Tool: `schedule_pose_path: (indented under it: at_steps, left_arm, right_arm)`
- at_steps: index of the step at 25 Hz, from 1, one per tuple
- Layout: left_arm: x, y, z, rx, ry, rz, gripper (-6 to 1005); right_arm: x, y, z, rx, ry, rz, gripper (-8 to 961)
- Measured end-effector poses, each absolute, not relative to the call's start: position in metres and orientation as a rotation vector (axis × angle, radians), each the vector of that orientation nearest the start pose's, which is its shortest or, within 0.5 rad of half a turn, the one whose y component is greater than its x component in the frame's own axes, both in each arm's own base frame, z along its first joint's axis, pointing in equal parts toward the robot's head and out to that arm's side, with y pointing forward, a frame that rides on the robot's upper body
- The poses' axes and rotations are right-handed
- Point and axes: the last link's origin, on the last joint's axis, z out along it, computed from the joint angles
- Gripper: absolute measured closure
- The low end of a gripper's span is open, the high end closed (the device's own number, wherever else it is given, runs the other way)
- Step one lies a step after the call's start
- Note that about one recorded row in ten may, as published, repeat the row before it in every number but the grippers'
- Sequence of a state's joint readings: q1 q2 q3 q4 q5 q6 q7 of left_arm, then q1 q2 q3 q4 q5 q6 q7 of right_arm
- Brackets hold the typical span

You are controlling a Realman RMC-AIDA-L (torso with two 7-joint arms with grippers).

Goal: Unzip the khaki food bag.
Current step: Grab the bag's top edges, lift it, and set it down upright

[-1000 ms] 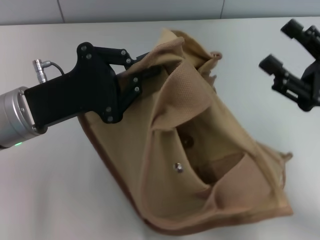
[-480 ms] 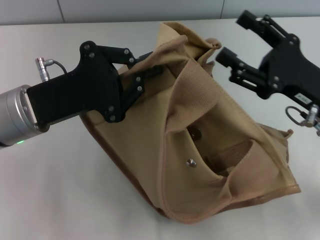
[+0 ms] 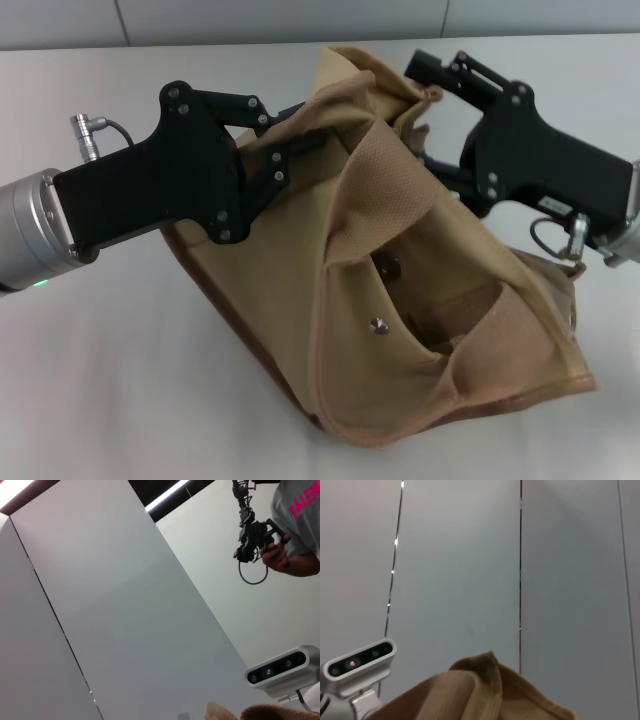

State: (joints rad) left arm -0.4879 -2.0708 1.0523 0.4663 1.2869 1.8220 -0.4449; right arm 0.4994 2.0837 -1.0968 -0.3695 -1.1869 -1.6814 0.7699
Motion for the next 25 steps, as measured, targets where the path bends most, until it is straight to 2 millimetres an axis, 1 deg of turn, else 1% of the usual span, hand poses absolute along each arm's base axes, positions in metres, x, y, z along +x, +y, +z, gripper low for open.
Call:
schedule_pose_path:
  at_steps: [4, 5, 7, 9, 14, 16, 19, 22, 25]
  left_arm:
    - [-0.203, 0.294, -0.001, -2.314, 0.547, -1.249, 920]
    - [-0.203, 0.294, -0.001, -2.314, 0.547, -1.248, 920]
    - [-0.203, 0.294, -0.001, -2.314, 0.547, -1.248, 920]
    - [-0.203, 0.295, -0.001, -2.311, 0.547, -1.247, 920]
    - [-0.202, 0.295, -0.001, -2.31, 0.549, -1.247, 920]
    - [-0.202, 0.296, 0.0, -2.309, 0.551, -1.246, 920]
    - [-0.201, 0.296, 0.0, -2.309, 0.56, -1.245, 920]
    - [-0.201, 0.296, 0.0, -2.31, 0.561, -1.246, 920]
    - [-0.201, 0.296, 0.0, -2.31, 0.562, -1.245, 920]
  right_arm:
    - [0.217, 0.3, -0.02, -2.51, 0.065, 1.266, 124]
    - [0.221, 0.296, -0.02, -2.566, 0.075, 1.225, 124]
    - [0.223, 0.294, -0.019, -2.582, 0.078, 1.213, 125]
    - [0.23, 0.286, -0.013, -2.584, 0.093, 1.197, 125]
    - [0.237, 0.278, -0.005, -2.568, 0.13, 1.203, 127]
    - [0.242, 0.276, 0.002, -2.549, 0.194, 1.224, 128]
    - [0.249, 0.275, 0.019, -2.467, 0.359, 1.32, 129]
    - [0.253, 0.272, 0.034, -2.393, 0.443, 1.424, 130]
    - [0.254, 0.272, 0.038, -2.361, 0.503, 1.484, 131]
